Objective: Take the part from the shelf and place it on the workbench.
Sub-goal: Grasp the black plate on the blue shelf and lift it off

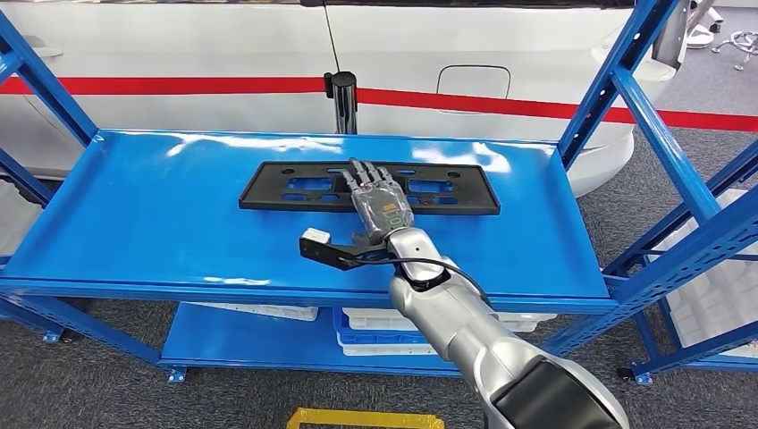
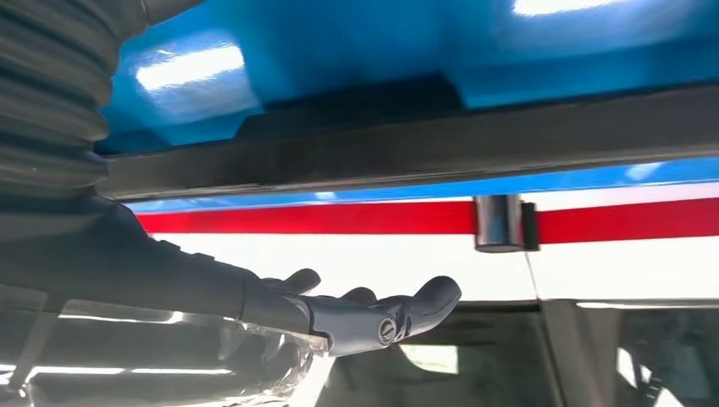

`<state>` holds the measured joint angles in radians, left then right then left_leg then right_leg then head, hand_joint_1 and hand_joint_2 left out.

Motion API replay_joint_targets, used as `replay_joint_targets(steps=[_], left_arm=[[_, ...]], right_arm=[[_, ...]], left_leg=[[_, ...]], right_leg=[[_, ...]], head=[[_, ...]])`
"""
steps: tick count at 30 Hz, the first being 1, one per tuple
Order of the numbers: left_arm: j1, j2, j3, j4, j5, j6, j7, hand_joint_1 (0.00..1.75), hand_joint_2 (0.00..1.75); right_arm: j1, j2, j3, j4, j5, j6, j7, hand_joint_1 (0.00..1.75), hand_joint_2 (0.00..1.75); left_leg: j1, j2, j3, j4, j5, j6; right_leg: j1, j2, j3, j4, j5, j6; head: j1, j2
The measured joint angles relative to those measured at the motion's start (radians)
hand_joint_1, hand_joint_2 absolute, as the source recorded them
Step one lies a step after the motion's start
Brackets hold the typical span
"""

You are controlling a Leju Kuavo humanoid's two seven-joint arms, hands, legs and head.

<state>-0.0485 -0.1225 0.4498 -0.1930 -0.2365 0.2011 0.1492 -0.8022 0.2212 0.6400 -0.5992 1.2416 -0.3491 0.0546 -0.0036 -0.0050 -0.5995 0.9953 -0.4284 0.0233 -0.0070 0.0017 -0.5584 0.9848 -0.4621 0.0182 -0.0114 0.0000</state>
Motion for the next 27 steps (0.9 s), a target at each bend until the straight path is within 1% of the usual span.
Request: replay_joint_targets(steps=[5,15,16,17,19,20,21,22,27], left_arm=[[0.000,0.000,0.000,0.000,-0.004,0.000,0.000,0.00,0.00],[0.000,0.000,0.000,0.000,-0.007,-0.002,-0.001,0.00,0.00],[0.000,0.000,0.000,0.000,-0.011,-0.004,-0.002,0.00,0.00],[0.000,0.000,0.000,0.000,-0.016,-0.007,-0.004,0.00,0.00],[0.000,0.000,0.000,0.000,-0.029,-0.015,-0.008,0.00,0.00],[0.000,0.000,0.000,0.000,-0.035,-0.018,-0.011,0.00,0.00],[0.000,0.000,0.000,0.000,-0.041,-0.021,-0.013,0.00,0.00],[0.000,0.000,0.000,0.000,-0.046,-0.024,-0.015,0.00,0.00],[0.000,0.001,0.000,0.000,-0.067,-0.035,-0.022,0.00,0.00]], right_arm=[[0.000,-0.003,-0.030,0.010,0.005,-0.001,0.000,0.00,1.75],[0.000,-0.004,-0.050,0.015,0.011,-0.006,0.008,0.01,1.75],[0.001,-0.005,-0.054,0.015,0.016,-0.009,0.016,0.25,1.75],[0.001,-0.006,-0.060,0.016,0.022,-0.012,0.025,0.60,1.75],[0.003,-0.011,-0.079,0.016,0.037,-0.014,0.043,1.37,1.75],[0.006,-0.015,-0.089,0.015,0.044,-0.016,0.048,1.57,1.75],[0.010,-0.020,-0.099,0.015,0.049,-0.017,0.052,1.65,1.75],[0.016,-0.026,-0.109,0.014,0.054,-0.018,0.054,1.70,1.75],[0.061,-0.050,-0.150,-0.022,0.093,-0.014,0.054,1.68,1.75]], left_leg=[[0.000,0.000,0.000,0.000,0.000,0.000],[0.000,0.000,0.000,0.000,0.000,0.000],[0.000,0.000,0.000,0.000,0.000,0.000],[0.000,0.000,0.000,0.000,0.000,0.000],[0.000,0.000,0.000,0.000,0.000,0.000],[0.000,0.000,0.000,0.000,0.000,0.000],[0.000,0.000,0.000,0.000,0.000,0.000],[0.000,0.000,0.000,0.000,0.000,0.000],[0.000,0.000,0.000,0.000,0.000,0.000]], right_leg=[[0.000,0.000,0.000,0.000,0.000,0.000],[0.000,0.000,0.000,0.000,0.000,0.000],[0.000,0.000,0.000,0.000,0.000,0.000],[0.000,0.000,0.000,0.000,0.000,0.000],[0.000,0.000,0.000,0.000,0.000,0.000],[0.000,0.000,0.000,0.000,0.000,0.000],[0.000,0.000,0.000,0.000,0.000,0.000],[0.000,0.000,0.000,0.000,0.000,0.000],[0.000,0.000,0.000,0.000,0.000,0.000]], head=[[0.000,0.000],[0.000,0.000],[0.000,0.000],[0.000,0.000],[0.000,0.000],[0.000,0.000],[0.000,0.000],[0.000,0.000],[0.000,0.000]])
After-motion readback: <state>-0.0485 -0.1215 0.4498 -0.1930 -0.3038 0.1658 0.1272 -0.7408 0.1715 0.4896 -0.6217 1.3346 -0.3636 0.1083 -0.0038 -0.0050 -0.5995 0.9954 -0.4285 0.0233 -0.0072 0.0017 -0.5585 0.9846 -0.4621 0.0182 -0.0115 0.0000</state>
